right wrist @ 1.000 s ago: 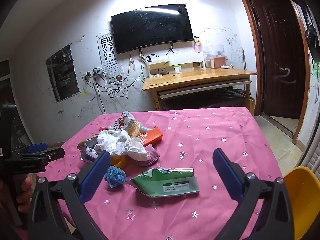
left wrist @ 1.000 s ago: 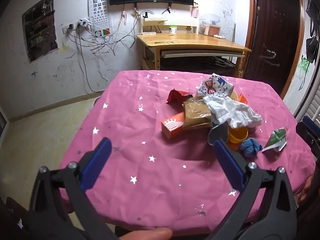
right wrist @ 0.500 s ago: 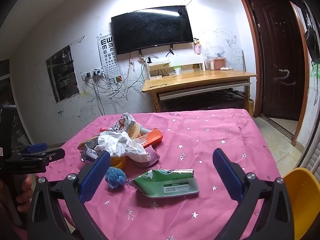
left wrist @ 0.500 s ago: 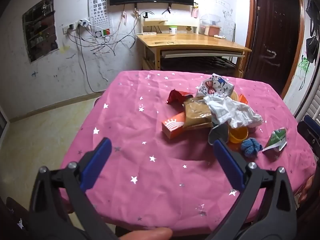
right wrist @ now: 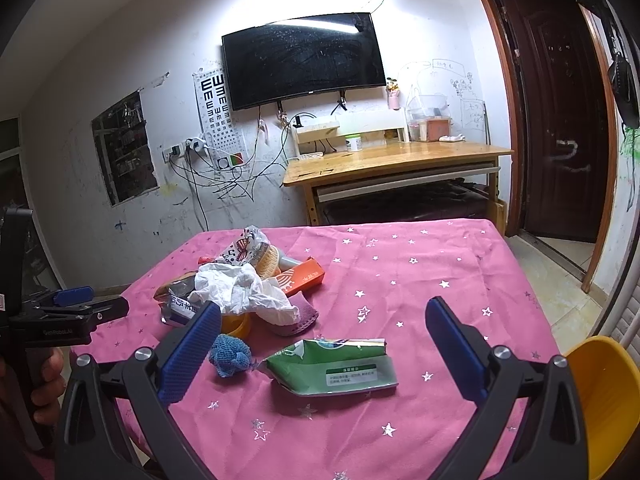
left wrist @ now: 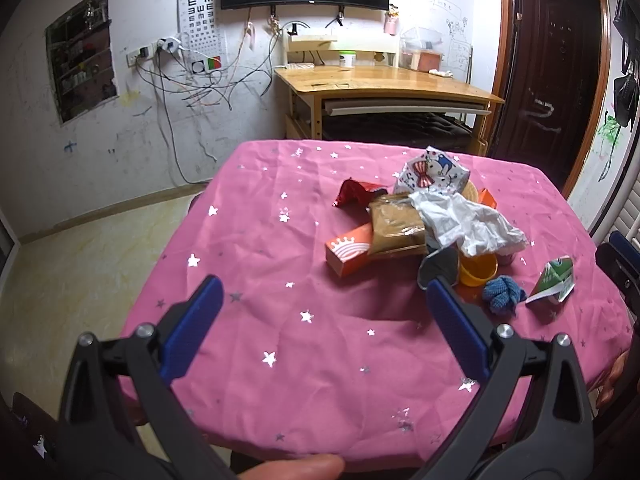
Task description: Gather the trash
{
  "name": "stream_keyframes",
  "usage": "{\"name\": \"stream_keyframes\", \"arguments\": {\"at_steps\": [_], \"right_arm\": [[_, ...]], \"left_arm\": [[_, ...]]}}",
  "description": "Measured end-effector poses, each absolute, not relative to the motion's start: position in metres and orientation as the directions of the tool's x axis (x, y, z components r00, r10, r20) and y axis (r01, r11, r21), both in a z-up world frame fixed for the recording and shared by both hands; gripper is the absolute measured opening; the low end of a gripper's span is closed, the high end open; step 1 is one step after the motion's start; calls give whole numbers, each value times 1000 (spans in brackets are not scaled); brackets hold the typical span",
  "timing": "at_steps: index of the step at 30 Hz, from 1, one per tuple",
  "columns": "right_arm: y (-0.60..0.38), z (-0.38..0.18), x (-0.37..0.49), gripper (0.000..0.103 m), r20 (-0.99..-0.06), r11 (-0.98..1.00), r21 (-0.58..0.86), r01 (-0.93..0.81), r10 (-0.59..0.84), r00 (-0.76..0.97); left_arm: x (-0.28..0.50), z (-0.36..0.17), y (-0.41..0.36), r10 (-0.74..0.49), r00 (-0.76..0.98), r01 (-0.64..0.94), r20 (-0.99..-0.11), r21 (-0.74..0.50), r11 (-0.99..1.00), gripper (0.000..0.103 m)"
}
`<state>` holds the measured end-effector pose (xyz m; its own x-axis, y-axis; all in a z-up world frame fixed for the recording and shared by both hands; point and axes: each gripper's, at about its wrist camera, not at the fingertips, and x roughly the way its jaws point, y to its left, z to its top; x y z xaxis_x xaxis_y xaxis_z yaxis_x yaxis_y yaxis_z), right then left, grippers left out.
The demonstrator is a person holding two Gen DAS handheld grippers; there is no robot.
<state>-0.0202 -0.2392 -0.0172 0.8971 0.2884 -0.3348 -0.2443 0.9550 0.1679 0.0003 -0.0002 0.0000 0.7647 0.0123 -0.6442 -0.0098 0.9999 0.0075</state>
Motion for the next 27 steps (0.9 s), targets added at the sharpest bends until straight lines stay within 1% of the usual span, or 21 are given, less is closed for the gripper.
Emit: {"name": "stream_keyframes", "arguments": {"at_steps": [27], "right_arm": [[-237, -17, -20, 96, -334, 955, 163, -248, 290, 897]], "left_arm": [[0, 0, 0, 12, 764, -9, -645, 7, 1000, 98]]}}
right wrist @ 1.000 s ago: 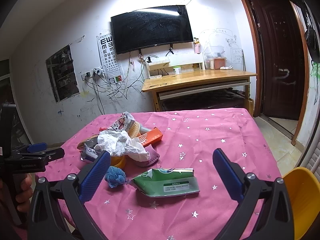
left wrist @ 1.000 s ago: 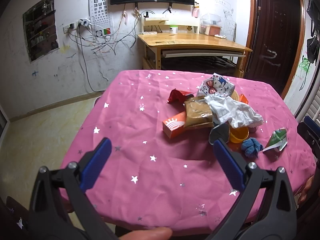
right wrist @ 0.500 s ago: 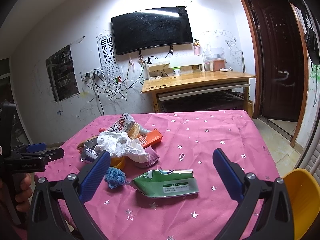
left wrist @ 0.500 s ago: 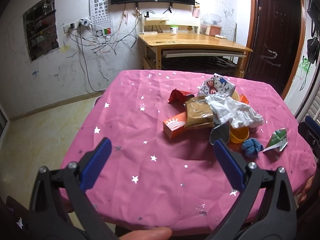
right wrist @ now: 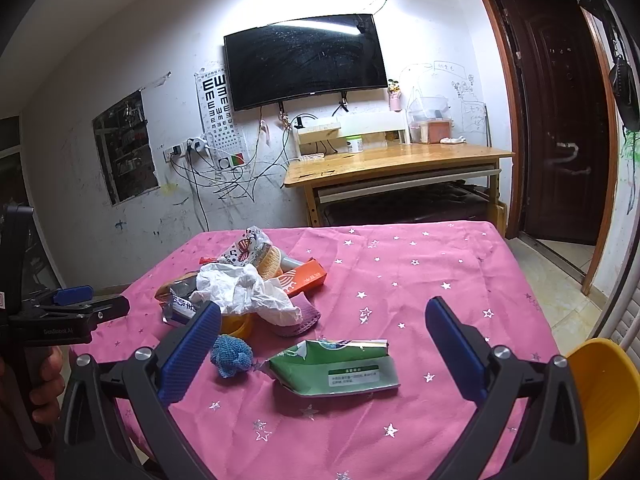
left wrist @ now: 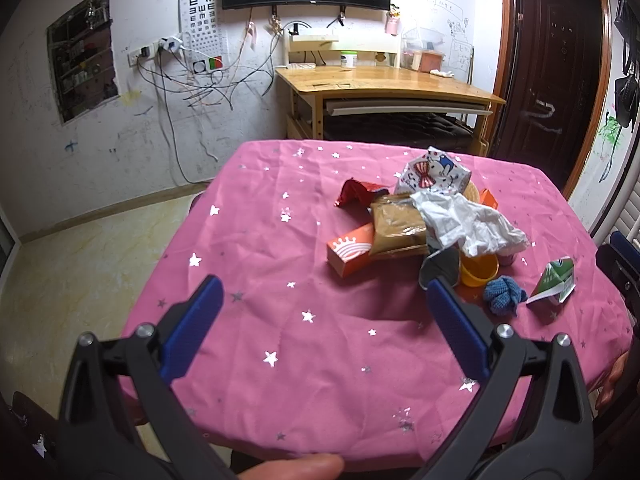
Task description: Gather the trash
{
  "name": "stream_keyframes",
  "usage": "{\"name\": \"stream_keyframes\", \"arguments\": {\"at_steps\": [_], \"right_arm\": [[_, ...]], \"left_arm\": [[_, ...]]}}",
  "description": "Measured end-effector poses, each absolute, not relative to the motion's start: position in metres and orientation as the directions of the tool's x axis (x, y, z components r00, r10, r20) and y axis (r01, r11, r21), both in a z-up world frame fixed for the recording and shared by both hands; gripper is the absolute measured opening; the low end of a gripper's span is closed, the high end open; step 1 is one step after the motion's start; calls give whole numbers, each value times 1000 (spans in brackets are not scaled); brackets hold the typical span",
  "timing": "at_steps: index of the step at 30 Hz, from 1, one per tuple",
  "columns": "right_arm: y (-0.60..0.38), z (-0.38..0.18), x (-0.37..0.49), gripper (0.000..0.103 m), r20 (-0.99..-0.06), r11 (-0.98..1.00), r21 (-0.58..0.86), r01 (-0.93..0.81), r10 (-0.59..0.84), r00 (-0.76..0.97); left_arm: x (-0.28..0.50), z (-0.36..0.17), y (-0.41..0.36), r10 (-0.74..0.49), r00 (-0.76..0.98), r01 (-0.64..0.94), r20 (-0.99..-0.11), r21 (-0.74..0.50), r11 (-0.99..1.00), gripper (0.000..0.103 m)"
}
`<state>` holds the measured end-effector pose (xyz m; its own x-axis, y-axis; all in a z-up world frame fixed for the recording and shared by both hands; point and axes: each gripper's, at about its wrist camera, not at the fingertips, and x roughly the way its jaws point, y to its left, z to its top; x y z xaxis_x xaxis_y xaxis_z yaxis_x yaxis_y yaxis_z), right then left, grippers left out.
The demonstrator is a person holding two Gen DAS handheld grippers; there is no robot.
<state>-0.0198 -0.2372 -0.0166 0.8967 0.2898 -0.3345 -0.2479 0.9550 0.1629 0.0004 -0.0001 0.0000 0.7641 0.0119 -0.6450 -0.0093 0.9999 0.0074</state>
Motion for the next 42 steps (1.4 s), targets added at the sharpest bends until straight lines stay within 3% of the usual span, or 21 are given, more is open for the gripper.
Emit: {"name": "stream_keyframes", "arguments": {"at_steps": [42], "right_arm": [[-237, -20, -14, 96, -357, 959, 145, -242, 279, 892]], "left_arm": [[0, -2, 15, -15, 748, 4, -664, -18, 1000, 98]]}}
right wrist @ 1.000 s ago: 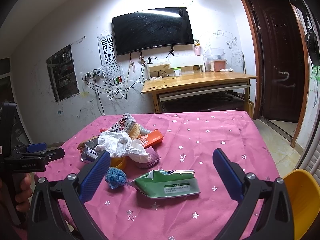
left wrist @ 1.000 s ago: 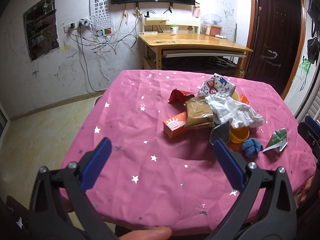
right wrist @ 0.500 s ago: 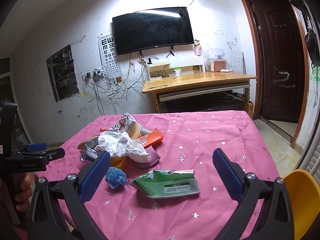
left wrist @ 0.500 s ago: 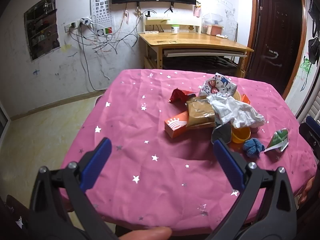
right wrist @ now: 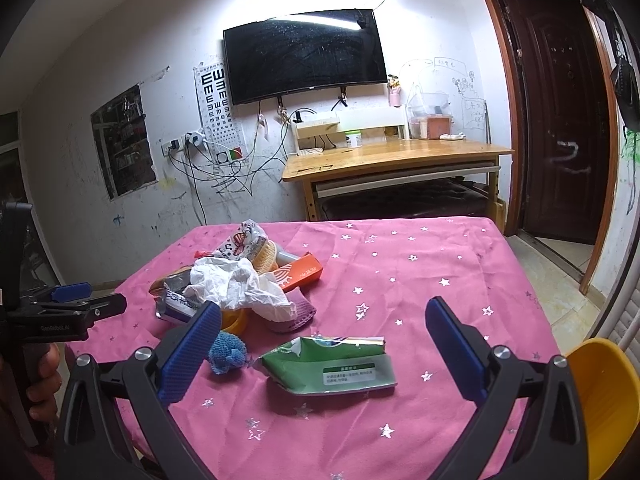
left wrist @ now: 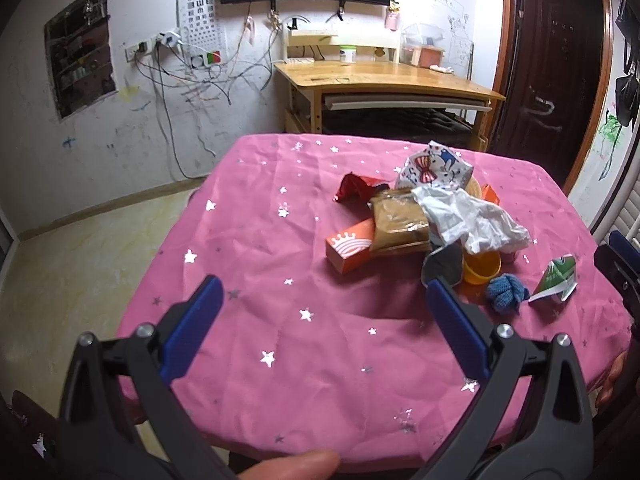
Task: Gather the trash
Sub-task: 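Grasp the green snack wrapper with the right tool while the left tool grasps the brown snack bag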
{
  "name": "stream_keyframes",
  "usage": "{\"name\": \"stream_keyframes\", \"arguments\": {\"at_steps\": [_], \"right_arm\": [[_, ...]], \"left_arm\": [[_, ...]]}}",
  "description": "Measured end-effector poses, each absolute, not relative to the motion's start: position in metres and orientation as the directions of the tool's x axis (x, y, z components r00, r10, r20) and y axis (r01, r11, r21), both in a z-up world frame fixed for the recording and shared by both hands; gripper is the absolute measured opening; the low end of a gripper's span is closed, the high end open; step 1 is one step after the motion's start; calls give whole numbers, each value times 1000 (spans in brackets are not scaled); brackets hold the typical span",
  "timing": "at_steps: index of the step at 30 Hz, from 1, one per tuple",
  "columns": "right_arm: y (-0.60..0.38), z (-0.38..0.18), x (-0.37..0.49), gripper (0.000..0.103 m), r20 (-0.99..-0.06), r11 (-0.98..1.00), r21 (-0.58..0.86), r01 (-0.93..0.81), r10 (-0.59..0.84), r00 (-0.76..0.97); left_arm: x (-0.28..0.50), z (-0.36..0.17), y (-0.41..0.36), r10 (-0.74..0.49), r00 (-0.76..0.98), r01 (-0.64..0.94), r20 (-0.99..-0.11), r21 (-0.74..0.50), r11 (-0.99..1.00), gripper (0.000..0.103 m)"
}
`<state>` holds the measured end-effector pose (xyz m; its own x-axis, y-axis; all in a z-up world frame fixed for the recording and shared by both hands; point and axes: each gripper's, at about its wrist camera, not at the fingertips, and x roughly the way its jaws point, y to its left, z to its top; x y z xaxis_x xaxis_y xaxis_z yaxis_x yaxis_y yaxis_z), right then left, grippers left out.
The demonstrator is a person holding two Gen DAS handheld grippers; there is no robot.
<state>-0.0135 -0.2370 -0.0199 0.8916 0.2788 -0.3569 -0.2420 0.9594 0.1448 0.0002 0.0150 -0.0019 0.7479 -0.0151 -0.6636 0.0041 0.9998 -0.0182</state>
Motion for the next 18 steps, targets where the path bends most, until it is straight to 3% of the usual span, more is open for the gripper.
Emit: {"name": "stream_keyframes", "arguments": {"at_steps": [9, 12, 18], "right_arm": [[-231, -14, 4, 96, -425, 928, 182, -324, 371, 825], [-225, -15, 13, 96, -468, 926, 169, -338, 377, 799], [-223, -20, 25, 96, -534, 928, 140, -346, 365, 763]], "left_arm": [[26, -4, 6, -51, 736, 39, -675, -32, 999, 97], [44, -5, 0, -83, 707, 71, -702, -46, 996, 93], [81, -10, -12, -169, 611, 118, -773, -123, 985, 72]]}}
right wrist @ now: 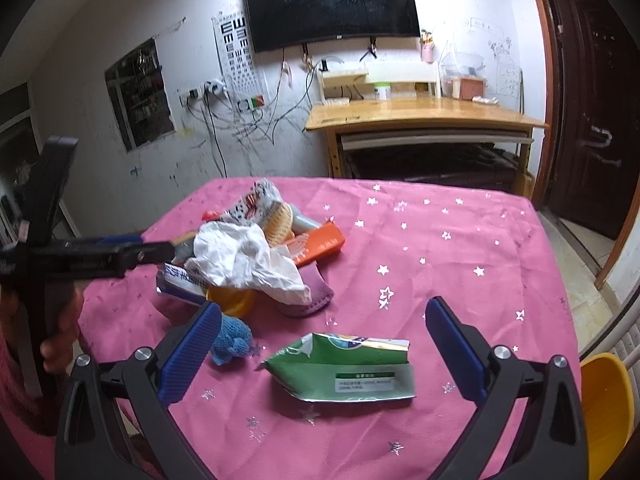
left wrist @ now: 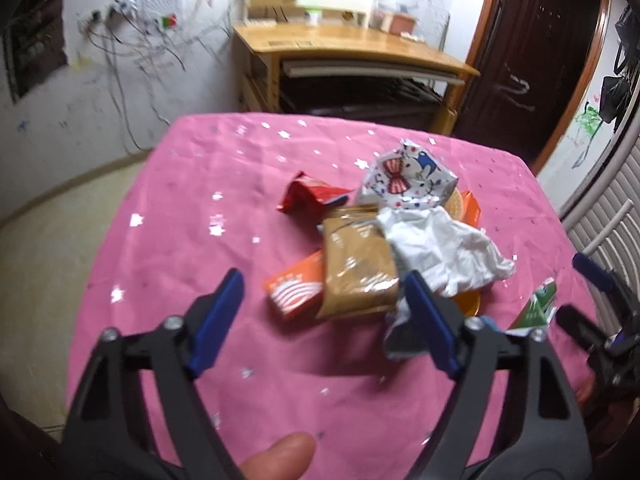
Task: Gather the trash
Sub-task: 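Grasp the green snack wrapper with the right tool while the left tool grasps the brown snack bag, then carry both items to the yellow bin and open both tools to drop them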
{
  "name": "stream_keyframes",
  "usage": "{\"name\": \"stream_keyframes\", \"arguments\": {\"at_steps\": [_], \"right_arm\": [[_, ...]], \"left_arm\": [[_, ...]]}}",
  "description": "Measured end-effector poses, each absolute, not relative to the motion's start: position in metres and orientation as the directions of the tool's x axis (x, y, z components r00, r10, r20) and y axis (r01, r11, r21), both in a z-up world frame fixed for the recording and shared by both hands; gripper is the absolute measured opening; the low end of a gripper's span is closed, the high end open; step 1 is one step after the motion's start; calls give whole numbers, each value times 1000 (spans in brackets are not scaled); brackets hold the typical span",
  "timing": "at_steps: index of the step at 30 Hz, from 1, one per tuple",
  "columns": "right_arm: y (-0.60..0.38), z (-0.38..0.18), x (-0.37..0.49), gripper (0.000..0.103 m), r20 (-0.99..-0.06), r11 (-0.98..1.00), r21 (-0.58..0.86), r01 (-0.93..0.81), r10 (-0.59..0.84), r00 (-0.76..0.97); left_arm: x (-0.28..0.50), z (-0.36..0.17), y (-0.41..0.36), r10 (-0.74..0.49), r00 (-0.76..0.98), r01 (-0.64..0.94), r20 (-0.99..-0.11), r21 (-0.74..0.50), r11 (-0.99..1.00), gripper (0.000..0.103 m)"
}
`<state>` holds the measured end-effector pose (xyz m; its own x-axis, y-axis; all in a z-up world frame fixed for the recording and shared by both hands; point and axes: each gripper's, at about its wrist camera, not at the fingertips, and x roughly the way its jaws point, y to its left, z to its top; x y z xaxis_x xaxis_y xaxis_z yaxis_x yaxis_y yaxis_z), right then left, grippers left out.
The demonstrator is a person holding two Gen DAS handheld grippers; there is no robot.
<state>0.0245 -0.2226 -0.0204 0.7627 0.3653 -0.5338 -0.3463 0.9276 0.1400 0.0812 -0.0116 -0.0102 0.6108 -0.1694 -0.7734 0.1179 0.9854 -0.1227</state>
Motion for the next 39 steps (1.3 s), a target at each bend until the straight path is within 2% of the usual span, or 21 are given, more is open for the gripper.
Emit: {"name": "stream_keyframes", "arguments": {"at_steps": [3, 5, 8, 18, 28, 31, 36, 39], "right_arm": [[-225, -26, 30, 96, -568, 927, 140, -348, 363, 739], [-226, -29, 32, 96, -579, 928, 140, -346, 360, 732], [-229, -34, 36, 96, -591, 925, 154, -347, 368, 718], [-231, -41, 45, 96, -621, 912, 184, -367, 397, 676], [-219, -49, 55, 95, -677, 928, 131, -348, 340, 653], [-219, -53, 56, 82, -695, 935, 110, -337, 315, 647], [-227, -56, 53, 75, -691, 932, 132, -337, 331, 643], [-242, -53, 50, 73, -660, 926, 192, -326, 367, 656]], "left_arm": [[92, -13, -17, -174, 578, 121, -797, -127, 984, 57], [94, -16, -20, -161, 571, 118, -805, -114, 986, 43], [92, -19, -23, -161, 562, 133, -811, -103, 986, 35], [60, 5, -3, -220, 630, 163, -745, -149, 975, 33], [50, 21, 2, -239, 654, 172, -718, -167, 971, 33], [50, 21, -2, -248, 649, 184, -719, -168, 969, 33], [50, 24, -9, -257, 645, 196, -720, -170, 966, 33], [52, 24, -15, -260, 639, 204, -724, -166, 965, 33]]}}
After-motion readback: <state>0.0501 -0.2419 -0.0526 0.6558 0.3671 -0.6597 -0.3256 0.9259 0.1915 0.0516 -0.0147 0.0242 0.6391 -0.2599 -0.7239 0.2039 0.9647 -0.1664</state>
